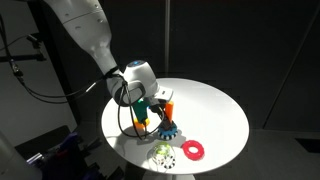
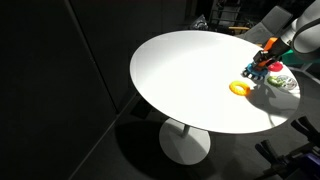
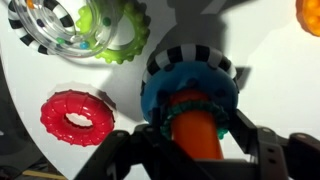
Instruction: Take the dark green ring off the stack
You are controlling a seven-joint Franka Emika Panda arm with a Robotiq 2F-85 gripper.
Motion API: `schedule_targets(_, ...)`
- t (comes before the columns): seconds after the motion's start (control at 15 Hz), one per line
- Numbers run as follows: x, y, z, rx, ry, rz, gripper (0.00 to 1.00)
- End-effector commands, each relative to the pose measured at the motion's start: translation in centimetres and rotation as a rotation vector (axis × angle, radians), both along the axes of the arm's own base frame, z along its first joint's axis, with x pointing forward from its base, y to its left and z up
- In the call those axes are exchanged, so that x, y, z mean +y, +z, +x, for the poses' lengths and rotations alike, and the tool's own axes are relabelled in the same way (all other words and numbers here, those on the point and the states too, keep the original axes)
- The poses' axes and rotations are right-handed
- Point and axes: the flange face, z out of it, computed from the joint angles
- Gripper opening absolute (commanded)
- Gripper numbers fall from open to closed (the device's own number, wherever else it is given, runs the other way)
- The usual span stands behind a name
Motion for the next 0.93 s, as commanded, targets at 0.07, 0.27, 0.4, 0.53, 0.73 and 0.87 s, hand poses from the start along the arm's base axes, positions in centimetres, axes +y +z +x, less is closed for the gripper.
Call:
schedule_targets(0.07, 0.4, 3.5, 0.1, -0.037, -0.001, 0.028, 0.44)
schedule_targets(0.27, 0.9, 5.8, 0.4, -0.065, -0.006, 0.045, 0.44)
schedule_targets(0.4, 1.2, 7.3, 0.5, -0.080, -0.006, 0.059, 0.44)
schedule_targets(0.53, 1.6, 8.8, 0.6, -0.094, -0.007, 0.071, 0.44)
schedule_targets(0.73, 2.2, 10.9, 0.6, -0.110, -0.011, 0.092, 0.44)
schedule_targets(0.87, 2.5, 12.1, 0.6, -0.121, -0.014, 0.105, 0.44)
